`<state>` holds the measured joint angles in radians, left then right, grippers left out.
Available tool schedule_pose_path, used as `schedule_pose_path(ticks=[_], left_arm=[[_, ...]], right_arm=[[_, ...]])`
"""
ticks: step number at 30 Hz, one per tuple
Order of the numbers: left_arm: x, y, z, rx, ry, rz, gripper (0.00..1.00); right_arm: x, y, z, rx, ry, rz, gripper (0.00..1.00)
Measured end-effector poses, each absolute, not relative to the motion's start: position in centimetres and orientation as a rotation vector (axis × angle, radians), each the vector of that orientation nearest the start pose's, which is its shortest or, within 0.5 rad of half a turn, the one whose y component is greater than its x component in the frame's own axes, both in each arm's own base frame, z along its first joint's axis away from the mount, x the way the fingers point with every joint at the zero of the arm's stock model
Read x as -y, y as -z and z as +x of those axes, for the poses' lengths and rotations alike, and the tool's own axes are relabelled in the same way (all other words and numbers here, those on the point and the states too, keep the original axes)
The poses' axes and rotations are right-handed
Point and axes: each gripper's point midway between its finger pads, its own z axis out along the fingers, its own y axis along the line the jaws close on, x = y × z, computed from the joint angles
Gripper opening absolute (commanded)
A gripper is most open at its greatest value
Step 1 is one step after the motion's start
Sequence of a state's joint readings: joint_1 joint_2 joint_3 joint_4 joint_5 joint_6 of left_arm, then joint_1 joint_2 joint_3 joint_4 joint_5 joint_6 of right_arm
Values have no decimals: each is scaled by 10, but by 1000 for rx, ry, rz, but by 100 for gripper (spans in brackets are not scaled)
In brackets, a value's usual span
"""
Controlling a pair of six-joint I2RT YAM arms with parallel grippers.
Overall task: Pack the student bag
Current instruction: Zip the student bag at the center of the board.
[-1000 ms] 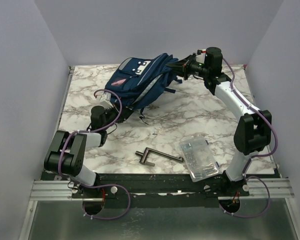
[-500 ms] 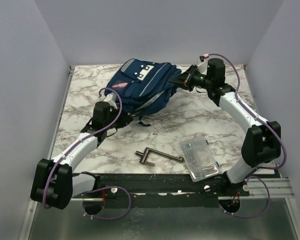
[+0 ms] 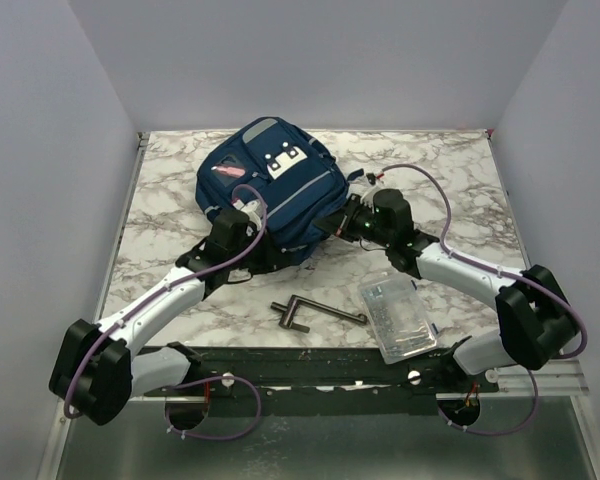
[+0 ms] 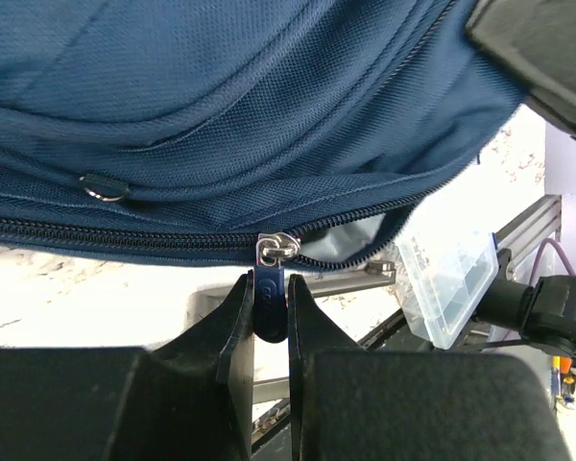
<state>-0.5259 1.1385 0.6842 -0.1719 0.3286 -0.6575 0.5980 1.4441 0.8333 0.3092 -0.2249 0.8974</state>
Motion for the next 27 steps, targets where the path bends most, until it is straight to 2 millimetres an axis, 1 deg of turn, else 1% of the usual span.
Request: schedule_pose_path(ticks=[1,2,3,4,6,7,8,11,12,13,16,18,19,21,22,24,25,26,27], left_arm=[[233,-133,239,-2368,991,37,0],[234,-130,239,-2380,992,33,0],[235,-127,238,-2396,996,30,0],[236,-124,237,-2407,1000,32,0],[239,-118,235,-2434,1010,41,0],[241,-117,234,-2443,1018,44,0],[242,-115,234,-2453,1024,45,0],[245,-112,231,-2472,1048,55,0],[245,-110,231,-2480,1049,54,0],[246,-109,231,-2483,1055,53,0],[248,-107,229,-2488,1077,36,0],[248,-104,226,-2484,1095,14,0],[247,-102,225,-2483,1099,7,3],[245,-98,221,-2480,1109,-12,8],[245,-97,220,-2478,1113,-20,9],[244,-96,219,-2475,1121,-34,9],[245,-96,220,-2471,1125,-39,9],[245,-96,220,-2468,1128,-43,9],[246,-98,221,-2460,1134,-44,9]], right_arm=[[-303,-178,324,-2072,-1163,143,3],[-298,-167,323,-2095,-1123,148,9],[-294,-158,323,-2121,-1083,151,16],[-289,-150,323,-2146,-1041,149,27],[-281,-139,321,-2206,-952,133,43],[-277,-136,321,-2236,-908,124,49],[-272,-134,320,-2262,-859,100,53],[-262,-136,315,-2308,-766,24,61],[-258,-138,310,-2318,-749,8,63],[-254,-142,305,-2324,-741,-1,65],[-247,-161,290,-2299,-774,21,67],[-251,-175,277,-2266,-869,64,68],[-259,-180,268,-2253,-942,82,68],[-280,-179,250,-2254,-1078,95,68],[-291,-175,241,-2264,-1147,102,68],[-310,-159,226,-2302,-1251,133,68],[-319,-143,218,-2339,-1308,178,68],[-321,-139,214,-2353,-1320,182,68],[-324,-130,212,-2364,-1347,223,68]])
